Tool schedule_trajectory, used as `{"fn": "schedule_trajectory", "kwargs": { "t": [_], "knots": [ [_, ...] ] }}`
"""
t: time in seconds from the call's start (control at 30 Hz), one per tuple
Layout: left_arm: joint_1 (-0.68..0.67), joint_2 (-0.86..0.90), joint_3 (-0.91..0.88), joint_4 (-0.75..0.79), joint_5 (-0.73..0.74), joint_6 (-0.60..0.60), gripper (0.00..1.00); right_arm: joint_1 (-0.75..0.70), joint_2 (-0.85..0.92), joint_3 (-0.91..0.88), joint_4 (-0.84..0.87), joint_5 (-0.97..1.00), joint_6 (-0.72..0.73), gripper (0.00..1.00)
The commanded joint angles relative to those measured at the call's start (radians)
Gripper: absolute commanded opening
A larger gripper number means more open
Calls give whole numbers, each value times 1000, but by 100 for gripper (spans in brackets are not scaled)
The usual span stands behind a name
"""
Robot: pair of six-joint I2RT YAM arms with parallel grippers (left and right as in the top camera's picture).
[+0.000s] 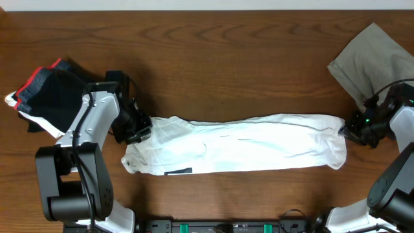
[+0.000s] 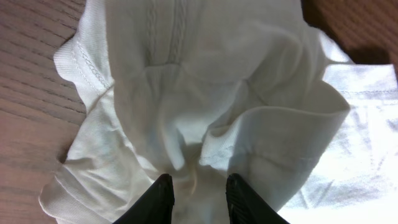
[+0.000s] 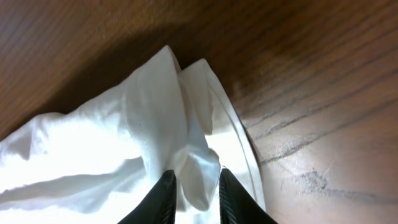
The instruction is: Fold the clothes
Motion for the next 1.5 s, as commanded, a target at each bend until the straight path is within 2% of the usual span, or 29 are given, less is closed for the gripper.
{"fn": "schedule_trajectory", "kwargs": {
  "t": [0.0, 0.33, 0.87, 0.93, 1.0, 1.07, 1.4, 1.47],
  "knots": [
    [3, -5, -7, -2, 2, 6, 31, -11, 6, 14, -10, -10, -17, 24],
    [3, -5, -7, -2, 2, 6, 31, -7, 7, -23, -14, -10, -17, 27],
    [3, -5, -7, -2, 2, 6, 31, -6, 7, -125, 159, -10, -16, 27],
    [3, -5, -7, -2, 2, 6, 31, -5, 7, -142, 182, -18, -16, 25],
    [3, -5, -7, -2, 2, 6, 31, -1, 7, -150, 194, -18, -17, 10],
    [3, -5, -7, -2, 2, 6, 31, 0, 7, -151, 197, -18, -17, 1],
    [3, -5, -7, -5, 2, 5, 31, -1, 7, -151, 196, -17, -17, 1],
    [3, -5, -7, -10, 2, 6, 37, -1, 7, -151, 196, -17, -17, 1]
  ]
}}
